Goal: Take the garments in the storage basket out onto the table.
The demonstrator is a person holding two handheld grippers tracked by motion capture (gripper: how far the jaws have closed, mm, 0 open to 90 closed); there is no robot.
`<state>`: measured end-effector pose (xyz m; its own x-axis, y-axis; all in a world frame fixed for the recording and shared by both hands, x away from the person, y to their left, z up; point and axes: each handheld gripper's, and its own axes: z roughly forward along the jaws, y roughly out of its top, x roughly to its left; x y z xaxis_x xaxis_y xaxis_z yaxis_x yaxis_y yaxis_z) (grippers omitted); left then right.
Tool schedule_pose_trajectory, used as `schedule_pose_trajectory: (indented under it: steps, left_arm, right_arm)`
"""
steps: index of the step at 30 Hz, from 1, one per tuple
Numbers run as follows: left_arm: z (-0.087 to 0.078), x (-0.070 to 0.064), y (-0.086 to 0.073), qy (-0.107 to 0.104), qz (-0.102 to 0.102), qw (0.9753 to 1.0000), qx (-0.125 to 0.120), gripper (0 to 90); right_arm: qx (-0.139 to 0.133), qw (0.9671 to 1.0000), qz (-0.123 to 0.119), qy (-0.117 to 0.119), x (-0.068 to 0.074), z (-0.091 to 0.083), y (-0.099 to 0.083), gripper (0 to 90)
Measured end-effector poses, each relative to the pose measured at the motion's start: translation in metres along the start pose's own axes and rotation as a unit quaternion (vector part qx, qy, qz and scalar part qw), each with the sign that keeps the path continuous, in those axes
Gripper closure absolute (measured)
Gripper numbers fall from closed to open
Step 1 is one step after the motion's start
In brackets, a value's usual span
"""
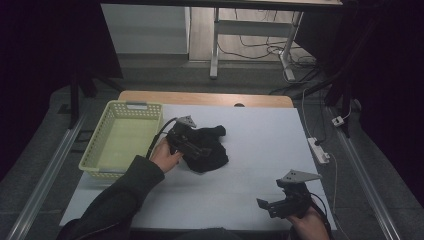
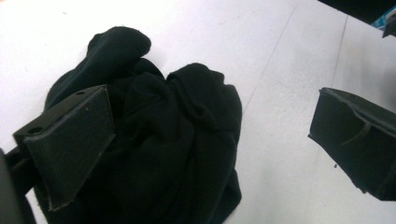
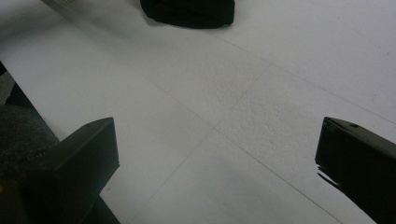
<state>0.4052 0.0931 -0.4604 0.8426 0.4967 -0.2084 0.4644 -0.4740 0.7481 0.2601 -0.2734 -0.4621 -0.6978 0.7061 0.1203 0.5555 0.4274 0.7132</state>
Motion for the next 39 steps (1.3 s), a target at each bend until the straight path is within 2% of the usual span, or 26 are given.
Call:
schedule_pose_trajectory:
  steps: [7,12,18,24,26,31,39]
  left_arm:
    - [-0.001,-0.003,-0.006,0.0,-0.009,1.0,0.0,0.5]
    - [-0.002,-0.004,-0.01,-0.009,-0.016,0.9998,0.0,0.1]
    - [-0.004,-0.006,-0.014,-0.005,-0.005,1.0,-0.004,0.1]
    - [-0.011,-0.009,-0.016,-0.005,-0.002,1.0,-0.008,0.4]
    - [-0.013,-0.01,-0.017,-0.01,-0.005,0.9999,-0.012,0.4]
    - [-0.022,-0.013,-0.019,-0.006,-0.008,0.9998,-0.016,0.2]
    - [-0.037,-0.016,-0.022,-0.011,-0.022,0.999,-0.036,0.0]
  right_arm:
    - [0.0,1.0,-0.002,0.0,0.0,0.0,0.0,0.0]
    - [0.0,1.0,-0.003,-0.001,0.001,0.0,0.0,0.0]
    - [-0.001,1.0,-0.004,-0.001,0.001,0.0,0.0,0.0]
    - [-0.001,1.0,-0.004,-0.001,0.001,0.0,0.0,0.0]
    - [-0.001,1.0,-0.004,-0.001,0.001,0.0,0.0,0.0]
    - [-0.002,1.0,-0.005,-0.001,0.001,0.0,0.0,0.0]
    - [-0.002,1.0,-0.005,-0.002,0.001,0.0,0.0,0.0]
